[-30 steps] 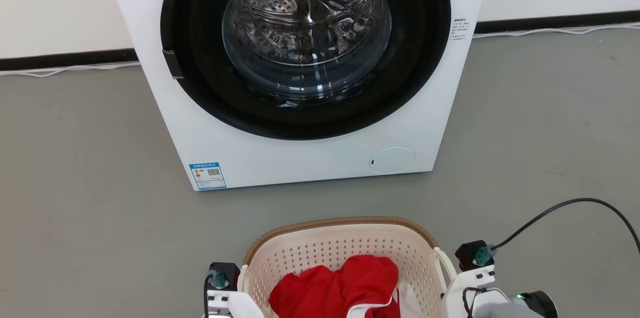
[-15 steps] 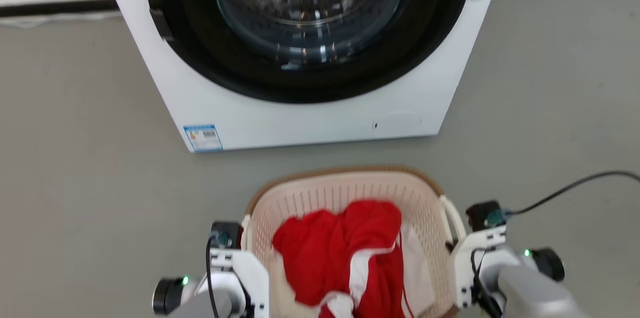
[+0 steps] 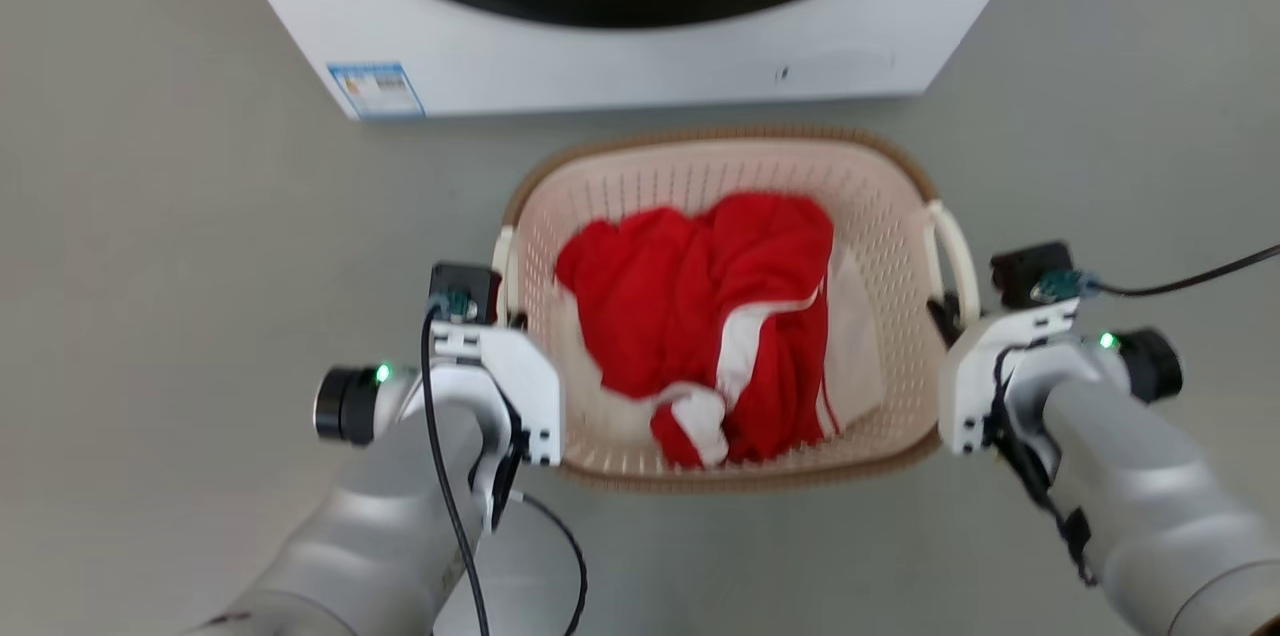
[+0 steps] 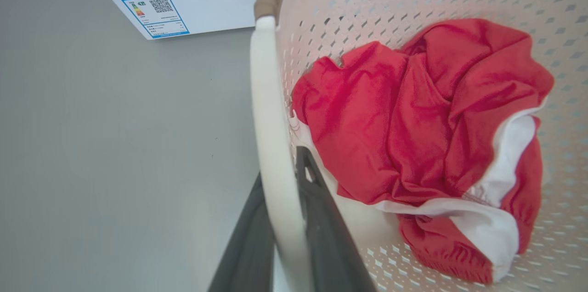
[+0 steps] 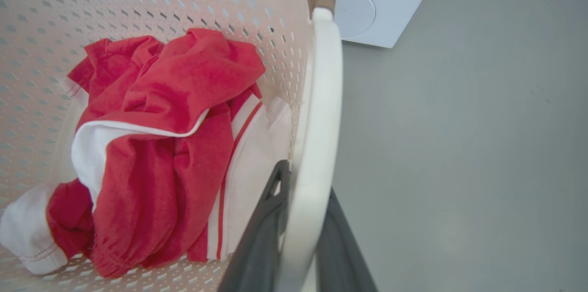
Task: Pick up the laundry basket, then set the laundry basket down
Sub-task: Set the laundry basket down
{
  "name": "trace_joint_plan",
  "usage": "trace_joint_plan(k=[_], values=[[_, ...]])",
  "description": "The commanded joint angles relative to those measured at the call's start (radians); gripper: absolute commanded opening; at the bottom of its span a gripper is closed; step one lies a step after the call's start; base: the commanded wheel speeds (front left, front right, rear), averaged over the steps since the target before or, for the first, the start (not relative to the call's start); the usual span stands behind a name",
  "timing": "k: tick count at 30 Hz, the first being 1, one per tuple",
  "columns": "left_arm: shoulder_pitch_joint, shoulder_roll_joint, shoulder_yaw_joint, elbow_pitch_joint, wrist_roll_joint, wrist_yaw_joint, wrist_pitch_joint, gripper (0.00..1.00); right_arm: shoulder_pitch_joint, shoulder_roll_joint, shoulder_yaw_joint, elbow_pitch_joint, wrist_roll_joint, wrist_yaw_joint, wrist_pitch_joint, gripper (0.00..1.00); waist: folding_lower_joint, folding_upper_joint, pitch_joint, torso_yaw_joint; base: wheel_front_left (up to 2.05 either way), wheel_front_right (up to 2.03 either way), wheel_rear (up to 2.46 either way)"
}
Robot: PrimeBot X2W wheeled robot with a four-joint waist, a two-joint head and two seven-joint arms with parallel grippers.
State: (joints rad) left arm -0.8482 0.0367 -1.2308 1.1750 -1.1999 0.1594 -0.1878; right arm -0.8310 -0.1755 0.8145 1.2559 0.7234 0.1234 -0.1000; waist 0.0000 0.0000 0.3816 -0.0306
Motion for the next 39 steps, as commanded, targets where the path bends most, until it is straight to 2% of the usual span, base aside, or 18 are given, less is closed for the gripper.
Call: trace_joint_plan(k=[1,21,39], values=[[-0.064,0.013,0.010,-0.013,0.011,0.013,-0.022,0.00,-0.028,-0.016,0.018,-0.024,-0.001,0.007,-0.038,0.00,0.0000,0.0000,0.103,0.012,0.00,0.00,0.00],[-0.274,0.013,0.023,-0.039,0.022,0.044,-0.070,0.00,-0.219,-0.092,0.040,-0.053,-0.006,0.007,-0.120,0.00,0.0000,0.0000,0.407,0.034,0.00,0.00,0.00],[-0.364,0.013,0.091,-0.064,0.106,0.061,-0.074,0.00,-0.308,-0.134,0.021,-0.046,-0.032,0.007,-0.160,0.00,0.0000,0.0000,0.533,0.036,0.00,0.00,0.00]])
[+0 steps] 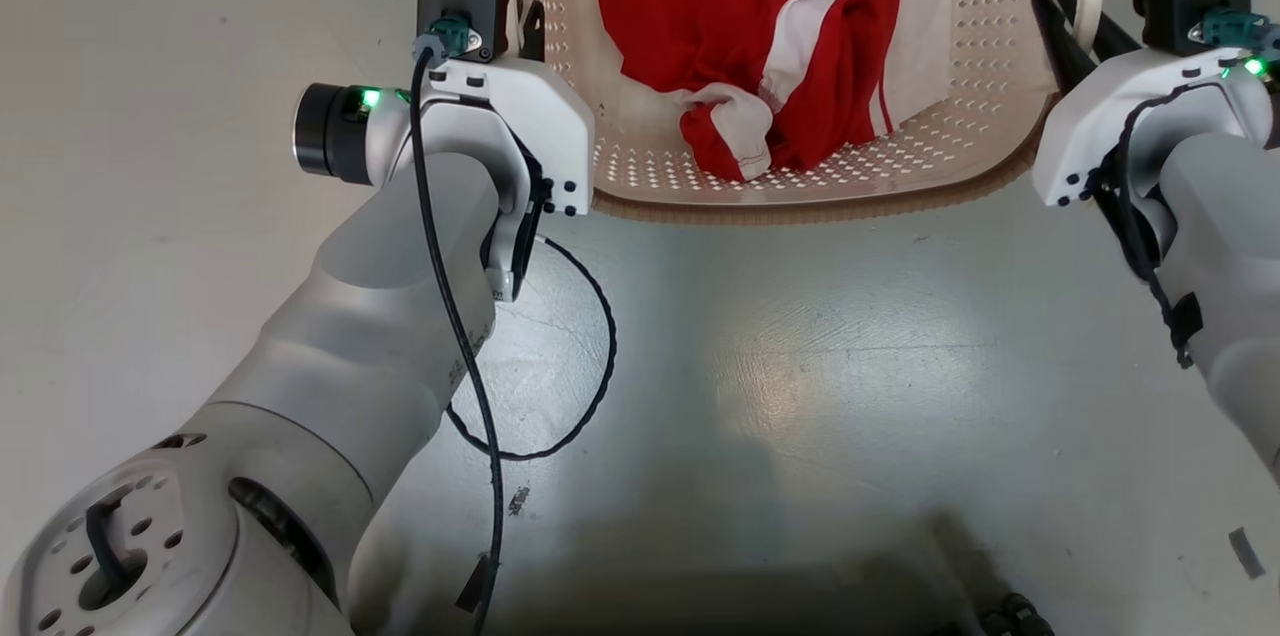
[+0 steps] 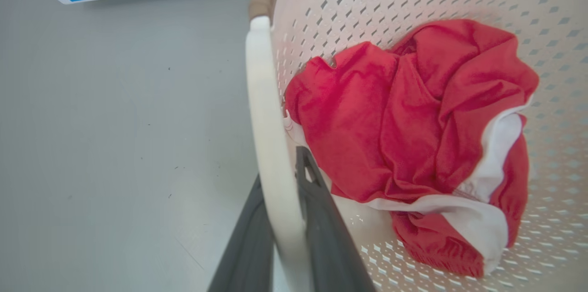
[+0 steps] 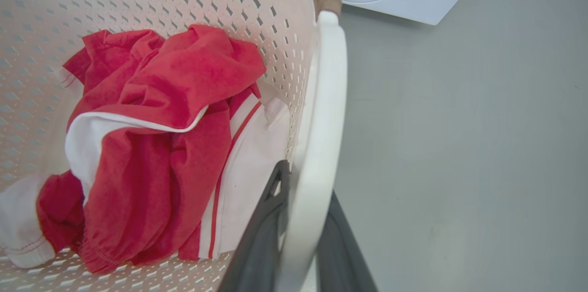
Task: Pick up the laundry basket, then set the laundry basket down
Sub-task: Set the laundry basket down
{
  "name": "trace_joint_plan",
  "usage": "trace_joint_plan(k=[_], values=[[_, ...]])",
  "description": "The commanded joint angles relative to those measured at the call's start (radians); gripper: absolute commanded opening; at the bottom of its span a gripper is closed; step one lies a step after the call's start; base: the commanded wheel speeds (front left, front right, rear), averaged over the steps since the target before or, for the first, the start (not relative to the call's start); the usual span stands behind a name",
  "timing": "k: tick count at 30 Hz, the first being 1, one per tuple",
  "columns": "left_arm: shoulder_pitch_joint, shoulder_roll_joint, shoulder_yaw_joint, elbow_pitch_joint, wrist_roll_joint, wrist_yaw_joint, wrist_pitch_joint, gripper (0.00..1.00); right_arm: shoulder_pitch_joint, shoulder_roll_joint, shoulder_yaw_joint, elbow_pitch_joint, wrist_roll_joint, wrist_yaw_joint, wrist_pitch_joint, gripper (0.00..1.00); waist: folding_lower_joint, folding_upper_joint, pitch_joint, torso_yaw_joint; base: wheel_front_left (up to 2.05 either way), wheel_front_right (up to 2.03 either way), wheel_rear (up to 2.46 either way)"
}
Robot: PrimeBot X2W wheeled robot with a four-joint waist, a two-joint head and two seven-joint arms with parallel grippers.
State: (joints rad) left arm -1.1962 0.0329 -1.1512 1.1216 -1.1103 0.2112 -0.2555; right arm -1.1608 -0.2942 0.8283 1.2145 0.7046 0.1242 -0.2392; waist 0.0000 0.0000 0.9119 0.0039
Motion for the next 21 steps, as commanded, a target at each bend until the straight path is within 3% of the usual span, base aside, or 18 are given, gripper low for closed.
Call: trace_joint_plan(k=[1,21], values=[[-0.015,0.017,0.014,-0.013,0.020,0.010,-0.006,0.00,0.019,-0.017,0.005,-0.005,-0.015,0.007,-0.021,0.00,0.0000,0.0000,0.006,0.002,0.00,0.00,0.00],[-0.022,0.017,0.054,0.003,0.065,0.009,-0.006,0.00,0.036,0.002,-0.045,-0.024,-0.050,0.007,-0.022,0.00,0.0000,0.0000,0.036,-0.003,0.00,0.00,0.00]])
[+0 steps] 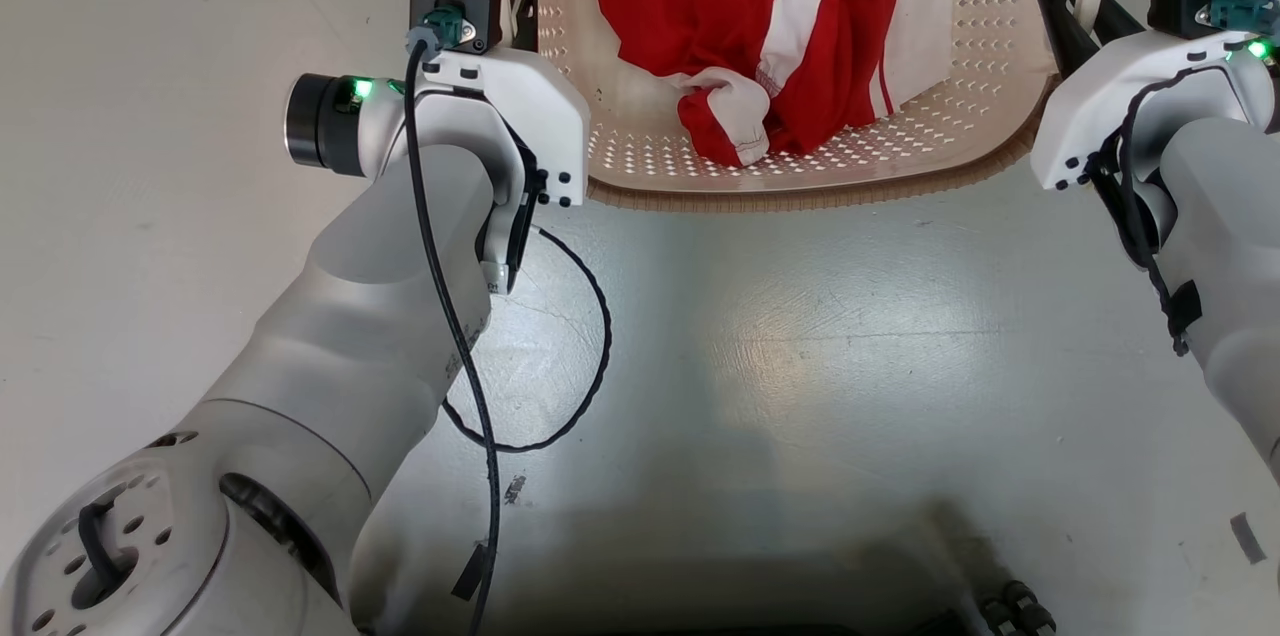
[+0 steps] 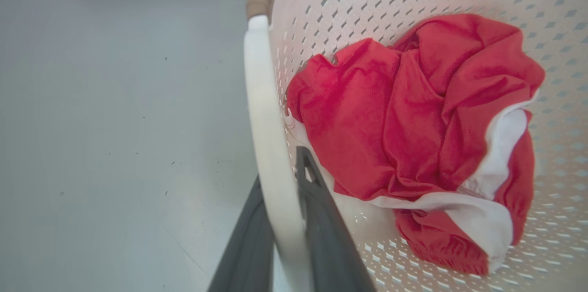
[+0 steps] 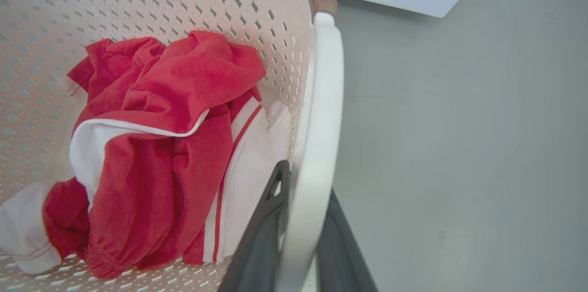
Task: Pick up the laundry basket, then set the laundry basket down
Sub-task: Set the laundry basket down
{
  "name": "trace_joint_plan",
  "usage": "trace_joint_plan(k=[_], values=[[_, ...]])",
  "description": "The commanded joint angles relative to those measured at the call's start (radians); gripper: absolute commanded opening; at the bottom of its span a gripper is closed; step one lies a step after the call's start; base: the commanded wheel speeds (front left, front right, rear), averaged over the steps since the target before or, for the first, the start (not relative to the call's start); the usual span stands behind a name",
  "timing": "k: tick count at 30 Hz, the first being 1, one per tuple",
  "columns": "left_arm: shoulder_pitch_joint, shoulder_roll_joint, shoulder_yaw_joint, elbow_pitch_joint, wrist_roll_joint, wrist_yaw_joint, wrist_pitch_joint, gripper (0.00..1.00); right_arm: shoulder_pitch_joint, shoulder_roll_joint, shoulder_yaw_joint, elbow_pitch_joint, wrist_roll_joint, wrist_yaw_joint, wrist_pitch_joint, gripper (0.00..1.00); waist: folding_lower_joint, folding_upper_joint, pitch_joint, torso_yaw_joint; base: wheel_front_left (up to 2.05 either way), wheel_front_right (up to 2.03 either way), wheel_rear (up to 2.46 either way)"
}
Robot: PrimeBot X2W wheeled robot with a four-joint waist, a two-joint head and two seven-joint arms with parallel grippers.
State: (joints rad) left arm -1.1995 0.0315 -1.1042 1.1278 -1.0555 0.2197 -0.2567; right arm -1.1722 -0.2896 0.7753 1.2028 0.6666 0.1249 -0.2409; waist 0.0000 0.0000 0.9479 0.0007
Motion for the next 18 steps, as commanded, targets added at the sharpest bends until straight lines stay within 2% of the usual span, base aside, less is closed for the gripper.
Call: trace_joint_plan(k=[1,18], values=[[-0.019,0.019,0.008,-0.002,0.012,0.001,-0.005,0.00,0.048,-0.002,0.006,-0.012,-0.014,0.006,-0.021,0.00,0.0000,0.0000,0.000,-0.001,0.00,0.00,0.00],[-0.013,0.019,0.000,0.011,0.005,-0.008,-0.005,0.00,0.058,0.010,-0.009,-0.004,-0.025,0.006,-0.021,0.00,0.0000,0.0000,-0.007,-0.001,0.00,0.00,0.00]])
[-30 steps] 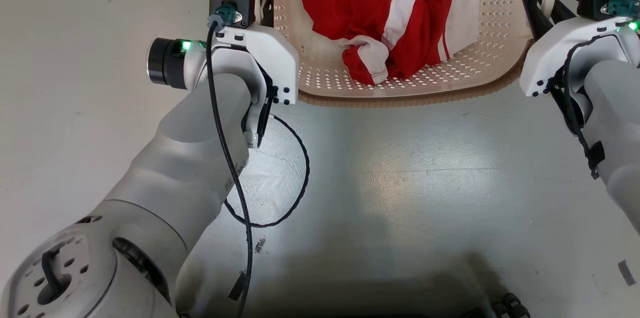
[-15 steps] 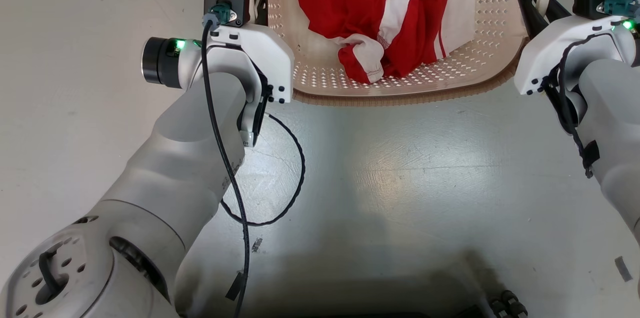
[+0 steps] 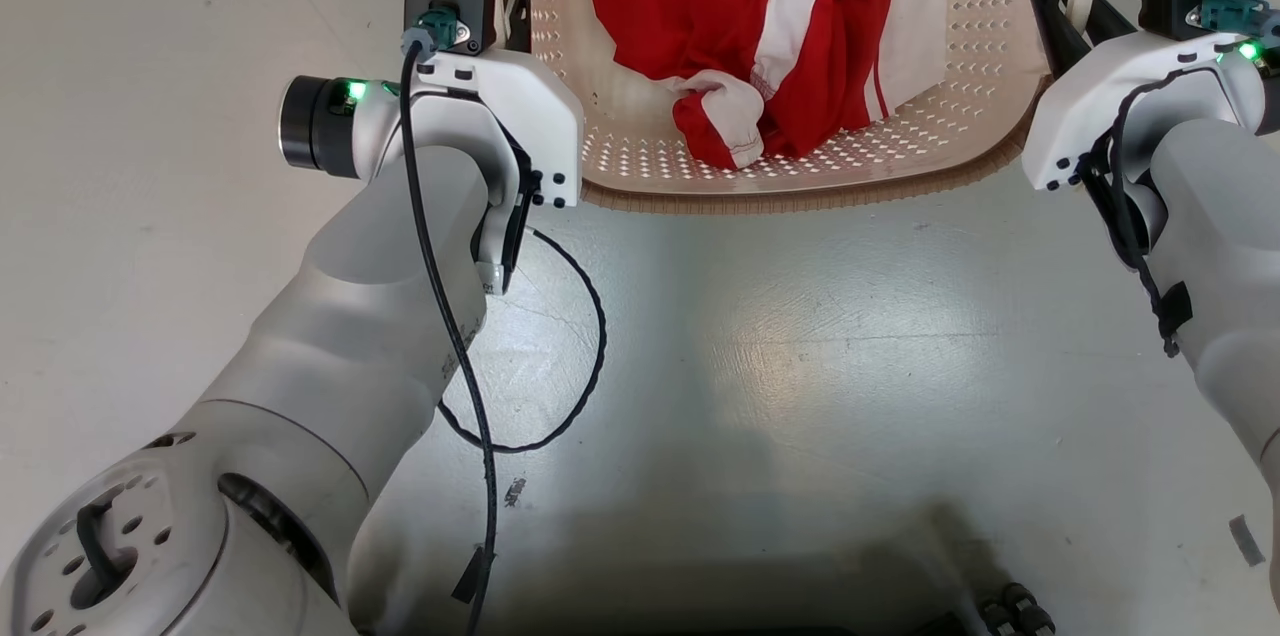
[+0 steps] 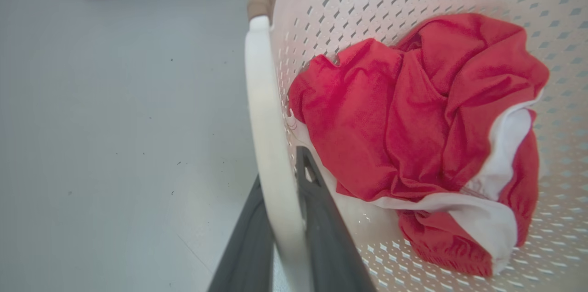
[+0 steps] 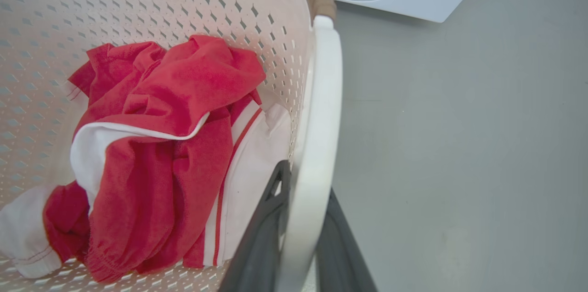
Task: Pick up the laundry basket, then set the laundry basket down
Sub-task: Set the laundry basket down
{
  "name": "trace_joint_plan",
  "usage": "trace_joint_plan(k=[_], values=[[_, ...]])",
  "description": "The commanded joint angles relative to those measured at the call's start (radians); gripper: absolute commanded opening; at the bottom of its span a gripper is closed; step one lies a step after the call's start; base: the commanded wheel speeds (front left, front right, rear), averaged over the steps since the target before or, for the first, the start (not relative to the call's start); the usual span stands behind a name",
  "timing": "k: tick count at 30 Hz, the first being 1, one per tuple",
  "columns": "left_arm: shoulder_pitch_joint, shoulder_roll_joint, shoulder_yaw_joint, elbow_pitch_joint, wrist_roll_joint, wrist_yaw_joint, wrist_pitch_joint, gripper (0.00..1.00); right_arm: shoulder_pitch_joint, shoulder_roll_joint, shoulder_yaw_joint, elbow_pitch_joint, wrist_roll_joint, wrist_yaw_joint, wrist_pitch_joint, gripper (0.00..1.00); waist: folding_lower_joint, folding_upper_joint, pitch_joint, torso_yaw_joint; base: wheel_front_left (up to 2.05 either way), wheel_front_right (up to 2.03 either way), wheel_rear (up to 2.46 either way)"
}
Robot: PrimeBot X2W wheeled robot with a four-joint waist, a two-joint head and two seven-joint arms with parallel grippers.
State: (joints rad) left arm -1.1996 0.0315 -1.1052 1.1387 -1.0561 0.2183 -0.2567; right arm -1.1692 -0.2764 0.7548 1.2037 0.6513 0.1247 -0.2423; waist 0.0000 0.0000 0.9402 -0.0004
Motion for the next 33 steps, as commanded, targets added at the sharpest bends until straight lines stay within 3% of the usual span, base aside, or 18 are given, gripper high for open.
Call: trace_joint_plan(k=[1,31,32,33], values=[[-0.013,0.019,0.000,0.000,0.004,-0.007,-0.005,0.00,0.055,-0.003,0.012,-0.005,-0.010,0.006,-0.019,0.00,0.0000,0.0000,0.001,0.001,0.00,0.00,0.00],[-0.029,0.019,-0.017,0.009,-0.012,-0.006,-0.005,0.00,0.052,0.013,0.012,0.022,0.003,0.006,-0.019,0.00,0.0000,0.0000,0.019,-0.005,0.00,0.00,0.00],[-0.028,0.019,-0.016,0.010,-0.017,-0.006,-0.005,0.00,0.050,0.012,0.004,0.026,0.006,0.006,-0.019,0.04,0.0000,0.0000,0.020,-0.005,0.00,0.00,0.00],[-0.023,0.019,-0.007,0.013,-0.032,-0.001,-0.001,0.01,0.046,0.009,-0.004,0.028,0.008,0.006,-0.019,0.73,0.0000,0.0000,0.022,-0.004,0.00,0.00,0.00]])
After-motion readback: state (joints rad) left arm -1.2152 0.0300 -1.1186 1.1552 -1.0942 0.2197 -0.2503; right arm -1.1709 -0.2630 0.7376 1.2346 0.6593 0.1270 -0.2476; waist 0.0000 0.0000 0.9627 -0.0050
